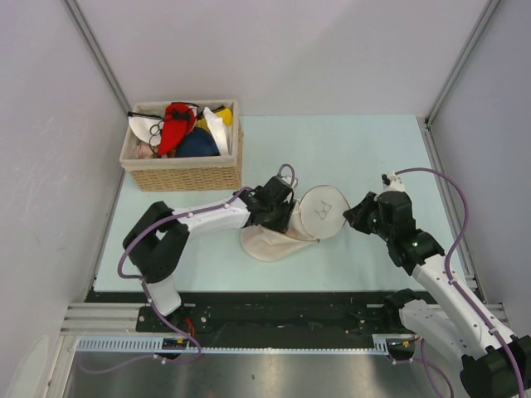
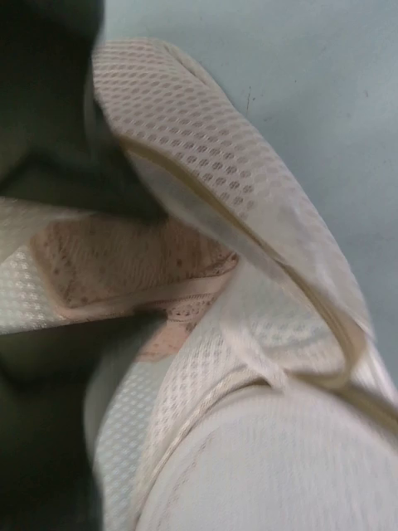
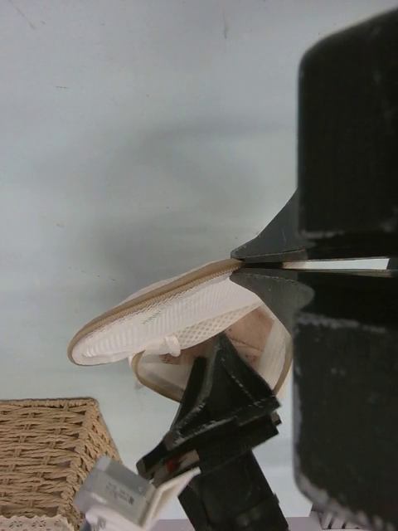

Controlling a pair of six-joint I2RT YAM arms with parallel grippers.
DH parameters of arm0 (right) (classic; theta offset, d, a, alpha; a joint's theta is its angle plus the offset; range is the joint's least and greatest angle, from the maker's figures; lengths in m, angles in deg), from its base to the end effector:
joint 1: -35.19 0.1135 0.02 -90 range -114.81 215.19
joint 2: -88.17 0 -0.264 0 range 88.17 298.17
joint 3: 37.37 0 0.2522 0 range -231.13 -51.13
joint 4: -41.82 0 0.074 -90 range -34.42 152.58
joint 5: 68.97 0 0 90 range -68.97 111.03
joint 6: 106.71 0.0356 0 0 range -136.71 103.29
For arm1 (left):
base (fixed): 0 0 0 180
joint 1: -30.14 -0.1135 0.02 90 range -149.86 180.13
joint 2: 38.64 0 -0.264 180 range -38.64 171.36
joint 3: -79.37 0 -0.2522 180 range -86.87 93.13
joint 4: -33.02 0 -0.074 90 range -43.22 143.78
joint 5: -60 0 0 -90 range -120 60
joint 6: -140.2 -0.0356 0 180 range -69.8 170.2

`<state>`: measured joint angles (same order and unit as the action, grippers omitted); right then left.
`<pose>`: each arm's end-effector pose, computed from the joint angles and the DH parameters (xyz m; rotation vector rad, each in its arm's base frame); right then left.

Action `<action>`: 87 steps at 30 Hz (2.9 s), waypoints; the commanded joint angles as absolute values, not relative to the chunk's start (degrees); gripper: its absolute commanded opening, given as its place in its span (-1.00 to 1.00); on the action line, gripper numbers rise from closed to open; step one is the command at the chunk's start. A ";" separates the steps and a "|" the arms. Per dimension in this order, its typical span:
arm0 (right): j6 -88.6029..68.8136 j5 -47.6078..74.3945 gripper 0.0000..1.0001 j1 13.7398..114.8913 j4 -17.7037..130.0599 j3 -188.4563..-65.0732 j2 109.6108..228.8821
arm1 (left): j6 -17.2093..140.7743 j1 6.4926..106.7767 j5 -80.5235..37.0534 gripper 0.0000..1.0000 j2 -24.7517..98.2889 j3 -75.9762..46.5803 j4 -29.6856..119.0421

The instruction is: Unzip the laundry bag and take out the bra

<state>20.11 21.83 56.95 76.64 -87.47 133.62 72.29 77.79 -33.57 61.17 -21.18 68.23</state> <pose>0.1682 0.0666 0.2670 0.2910 2.1351 0.5934 0.2464 -0.2670 0.1956 0.5478 2.5279 -0.3920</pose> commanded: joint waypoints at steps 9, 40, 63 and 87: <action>18.19 22.71 -1.00 53.04 77.55 -87.96 131.93 | 69.98 77.51 -35.37 -0.99 54.63 -10.32 75.00; 26.18 13.39 -1.00 61.03 61.65 -86.39 146.96 | 86.68 77.07 4.98 -0.99 58.92 4.35 53.28; 24.34 13.02 -1.00 56.18 73.52 -91.83 129.90 | 88.18 78.10 1.04 -0.99 67.26 11.25 55.81; 23.02 8.99 -1.00 46.18 77.12 -84.36 125.17 | 86.94 71.63 0.59 -0.99 55.33 23.78 58.12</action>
<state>22.73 8.74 46.32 76.51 -86.46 125.66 86.87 75.63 -1.11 62.07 16.70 59.82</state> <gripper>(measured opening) 0.012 0.006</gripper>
